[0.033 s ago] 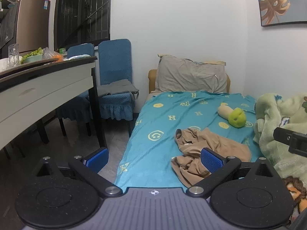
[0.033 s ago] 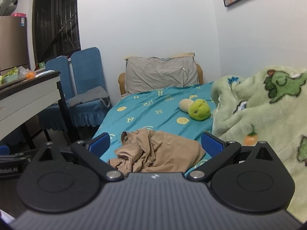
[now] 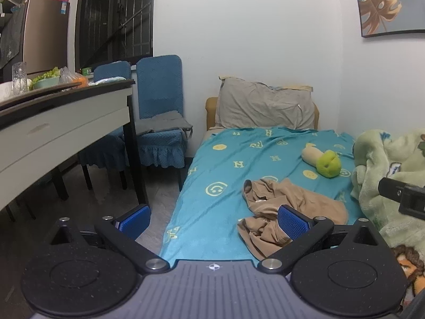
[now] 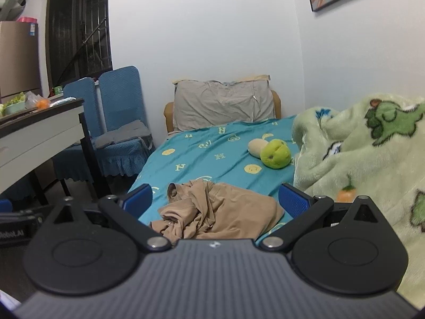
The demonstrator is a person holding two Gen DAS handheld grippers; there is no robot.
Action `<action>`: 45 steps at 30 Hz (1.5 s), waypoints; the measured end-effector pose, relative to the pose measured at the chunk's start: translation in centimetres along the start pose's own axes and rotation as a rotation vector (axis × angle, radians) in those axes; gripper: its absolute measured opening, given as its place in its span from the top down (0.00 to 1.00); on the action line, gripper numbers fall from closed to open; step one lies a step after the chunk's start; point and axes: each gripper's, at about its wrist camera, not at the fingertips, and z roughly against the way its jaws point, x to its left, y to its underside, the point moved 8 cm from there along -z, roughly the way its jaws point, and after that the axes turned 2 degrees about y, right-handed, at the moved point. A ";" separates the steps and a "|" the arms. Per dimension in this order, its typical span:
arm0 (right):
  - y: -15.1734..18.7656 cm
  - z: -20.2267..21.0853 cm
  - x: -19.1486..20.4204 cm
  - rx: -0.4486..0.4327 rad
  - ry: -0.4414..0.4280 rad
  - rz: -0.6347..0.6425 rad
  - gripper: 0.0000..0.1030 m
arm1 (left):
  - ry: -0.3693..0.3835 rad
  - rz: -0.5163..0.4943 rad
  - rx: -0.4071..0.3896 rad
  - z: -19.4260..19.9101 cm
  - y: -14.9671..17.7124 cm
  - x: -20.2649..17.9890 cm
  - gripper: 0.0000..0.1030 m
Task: Fold clothes
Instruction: 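Approach the crumpled tan sweatshirt on the bed with both tools, then grasp the tan sweatshirt with the left tool while the right tool grasps it too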
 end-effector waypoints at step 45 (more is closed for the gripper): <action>-5.1 -1.3 -4.9 -0.086 -0.085 -0.170 0.00 | 0.188 0.040 0.043 -9.4 -5.2 -5.7 0.00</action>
